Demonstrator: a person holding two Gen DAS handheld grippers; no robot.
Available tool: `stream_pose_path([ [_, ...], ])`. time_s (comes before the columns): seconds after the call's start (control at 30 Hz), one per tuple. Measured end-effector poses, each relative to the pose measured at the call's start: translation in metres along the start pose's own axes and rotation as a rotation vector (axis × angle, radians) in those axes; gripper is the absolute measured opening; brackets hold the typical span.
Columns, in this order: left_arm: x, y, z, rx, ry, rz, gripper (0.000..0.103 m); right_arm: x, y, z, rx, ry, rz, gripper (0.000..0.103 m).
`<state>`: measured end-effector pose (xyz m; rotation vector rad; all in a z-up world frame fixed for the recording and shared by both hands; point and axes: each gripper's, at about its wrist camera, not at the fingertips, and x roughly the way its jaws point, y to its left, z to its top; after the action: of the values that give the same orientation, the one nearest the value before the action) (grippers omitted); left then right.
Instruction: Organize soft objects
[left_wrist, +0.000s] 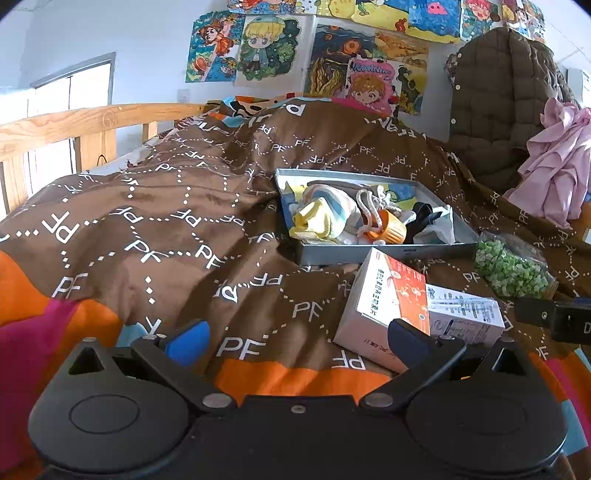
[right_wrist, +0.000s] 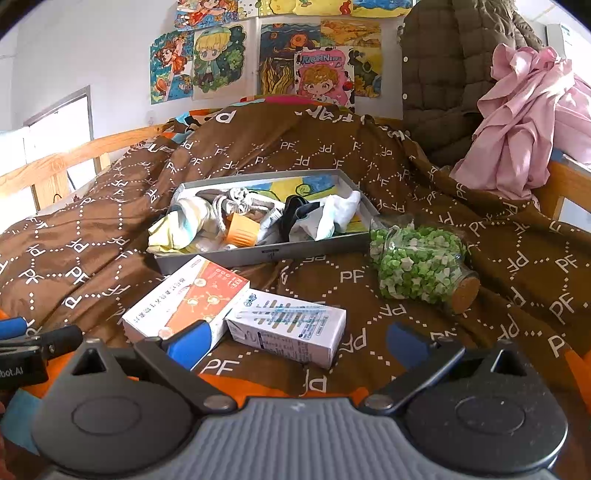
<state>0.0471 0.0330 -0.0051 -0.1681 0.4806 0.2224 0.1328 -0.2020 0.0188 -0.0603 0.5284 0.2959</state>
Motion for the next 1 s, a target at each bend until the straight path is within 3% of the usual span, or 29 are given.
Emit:
stream_pose_path([
  [1.0, 0.003, -0.002, -0.004, 0.005, 0.018, -0.014, 0.102, 0.012, -0.006, -0.004, 0.022, 0.053, -0.001, 0.103],
])
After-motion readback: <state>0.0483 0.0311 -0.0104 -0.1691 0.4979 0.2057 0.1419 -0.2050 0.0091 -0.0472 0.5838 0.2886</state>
